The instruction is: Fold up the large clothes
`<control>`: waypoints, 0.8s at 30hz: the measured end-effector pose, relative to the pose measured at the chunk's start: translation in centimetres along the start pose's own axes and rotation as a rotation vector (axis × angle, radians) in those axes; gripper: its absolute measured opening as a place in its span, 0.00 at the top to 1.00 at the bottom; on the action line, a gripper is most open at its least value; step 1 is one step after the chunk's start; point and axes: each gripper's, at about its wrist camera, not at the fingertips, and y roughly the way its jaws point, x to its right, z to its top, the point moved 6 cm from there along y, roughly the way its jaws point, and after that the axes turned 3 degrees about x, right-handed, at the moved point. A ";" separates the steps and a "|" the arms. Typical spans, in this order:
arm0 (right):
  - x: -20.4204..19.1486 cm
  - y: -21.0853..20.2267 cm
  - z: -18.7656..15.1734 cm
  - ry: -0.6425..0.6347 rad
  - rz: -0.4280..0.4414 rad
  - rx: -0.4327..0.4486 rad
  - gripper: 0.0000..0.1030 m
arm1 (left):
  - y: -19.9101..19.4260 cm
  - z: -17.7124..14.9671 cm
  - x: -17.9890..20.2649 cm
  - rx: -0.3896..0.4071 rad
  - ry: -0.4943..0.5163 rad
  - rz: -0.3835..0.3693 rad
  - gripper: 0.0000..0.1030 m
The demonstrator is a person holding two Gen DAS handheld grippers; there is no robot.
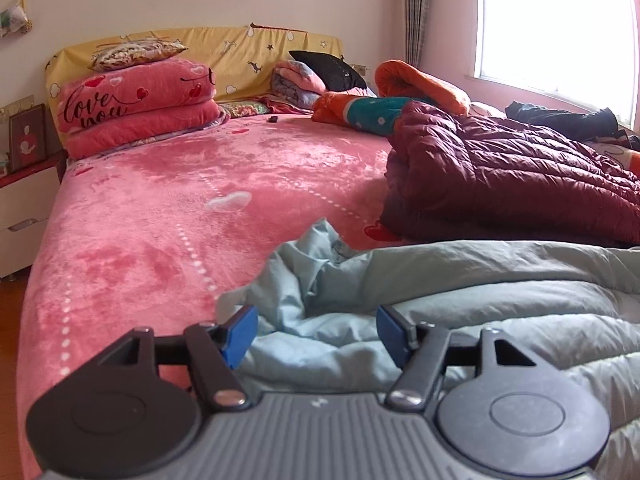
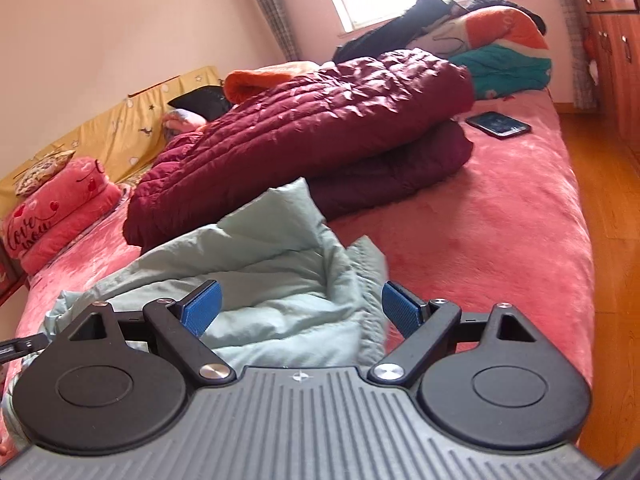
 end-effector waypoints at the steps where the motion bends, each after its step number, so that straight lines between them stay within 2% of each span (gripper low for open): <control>1: 0.2 0.1 -0.1 0.013 -0.010 -0.012 0.00 | -0.3 0.0 -0.3 0.007 0.001 0.007 0.35; 6: 2.0 0.5 -1.5 0.108 -0.032 -0.103 0.00 | -1.4 0.1 -1.7 0.027 -0.032 0.018 0.28; 9: 2.6 0.5 -2.4 0.183 -0.005 -0.136 0.00 | -1.3 -0.1 -2.2 0.015 -0.057 0.006 0.26; 20: 1.9 -1.3 -4.0 0.228 0.018 -0.143 0.00 | -1.4 -0.9 -3.9 -0.005 -0.126 -0.028 0.13; 24: 1.4 -2.5 -3.9 0.210 -0.030 -0.114 0.00 | -1.5 -1.0 -5.1 -0.010 -0.188 -0.064 0.11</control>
